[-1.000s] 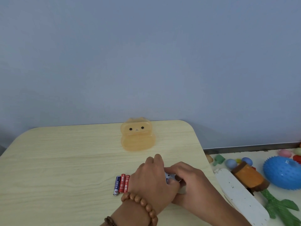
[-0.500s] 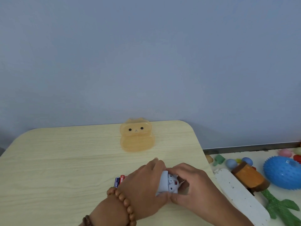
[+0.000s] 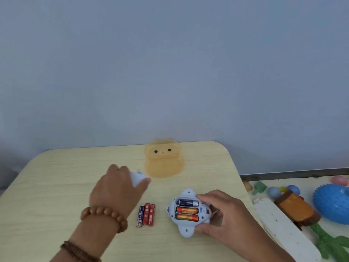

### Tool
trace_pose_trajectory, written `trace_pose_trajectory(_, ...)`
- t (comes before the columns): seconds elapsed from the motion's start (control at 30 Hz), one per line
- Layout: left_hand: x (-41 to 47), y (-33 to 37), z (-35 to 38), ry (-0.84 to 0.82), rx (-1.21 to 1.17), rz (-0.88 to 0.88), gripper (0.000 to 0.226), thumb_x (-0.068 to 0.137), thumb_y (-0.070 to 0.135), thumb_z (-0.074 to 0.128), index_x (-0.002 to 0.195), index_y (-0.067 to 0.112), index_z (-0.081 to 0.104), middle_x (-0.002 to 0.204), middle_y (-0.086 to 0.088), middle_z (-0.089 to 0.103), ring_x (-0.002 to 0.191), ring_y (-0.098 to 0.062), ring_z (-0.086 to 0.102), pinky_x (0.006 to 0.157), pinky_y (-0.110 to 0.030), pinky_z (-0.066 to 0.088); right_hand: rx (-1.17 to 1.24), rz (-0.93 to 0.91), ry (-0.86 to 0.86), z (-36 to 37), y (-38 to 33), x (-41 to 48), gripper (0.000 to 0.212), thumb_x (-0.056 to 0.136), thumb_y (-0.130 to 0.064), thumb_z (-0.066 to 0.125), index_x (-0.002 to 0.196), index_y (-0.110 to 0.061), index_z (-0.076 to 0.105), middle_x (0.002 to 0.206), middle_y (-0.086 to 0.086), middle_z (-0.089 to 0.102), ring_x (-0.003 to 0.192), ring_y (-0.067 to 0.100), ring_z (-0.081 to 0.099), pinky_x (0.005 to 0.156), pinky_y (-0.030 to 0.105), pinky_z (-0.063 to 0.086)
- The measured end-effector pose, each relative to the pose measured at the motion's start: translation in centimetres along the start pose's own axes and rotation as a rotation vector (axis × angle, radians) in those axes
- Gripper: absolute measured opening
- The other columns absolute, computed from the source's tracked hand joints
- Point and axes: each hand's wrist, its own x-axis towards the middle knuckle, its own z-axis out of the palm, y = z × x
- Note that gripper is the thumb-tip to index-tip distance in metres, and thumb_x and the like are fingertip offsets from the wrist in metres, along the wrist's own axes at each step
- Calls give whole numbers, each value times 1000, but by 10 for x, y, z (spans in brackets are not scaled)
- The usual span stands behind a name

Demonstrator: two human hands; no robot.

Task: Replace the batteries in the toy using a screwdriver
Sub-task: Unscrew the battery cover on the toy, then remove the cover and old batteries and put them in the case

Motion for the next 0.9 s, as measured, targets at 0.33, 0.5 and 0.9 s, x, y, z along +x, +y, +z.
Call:
trace_pose_trajectory(0.33, 1, -49, 19, -197, 127, -221, 54, 78, 66, 60, 89, 18, 37, 81, 1, 44, 75, -20, 51, 65, -32, 47, -39, -1, 2, 2, -1, 3, 60, 66, -47, 88, 121, -41, 65, 111, -21, 62, 98, 8, 64, 76, 20, 54)
trace_pose_trajectory(0.5, 7, -52, 18, -246, 97, -224, 58, 77, 68, 62, 88, 16, 38, 72, 4, 46, 68, -16, 55, 60, -29, 44, -30, 8, 4, 3, -1, 3, 59, 67, -42, 89, 121, -40, 65, 112, -22, 62, 98, 6, 64, 76, 17, 53)
trace_pose_trajectory(0.9, -22, 33, 5, 119, -303, 382, 21, 85, 42, 61, 95, 24, 56, 92, 7, 54, 85, -14, 56, 72, -35, 51, -26, 38, -6, 2, -2, 2, 60, 68, -29, 90, 123, -37, 65, 111, -21, 64, 100, 3, 64, 79, 12, 51)
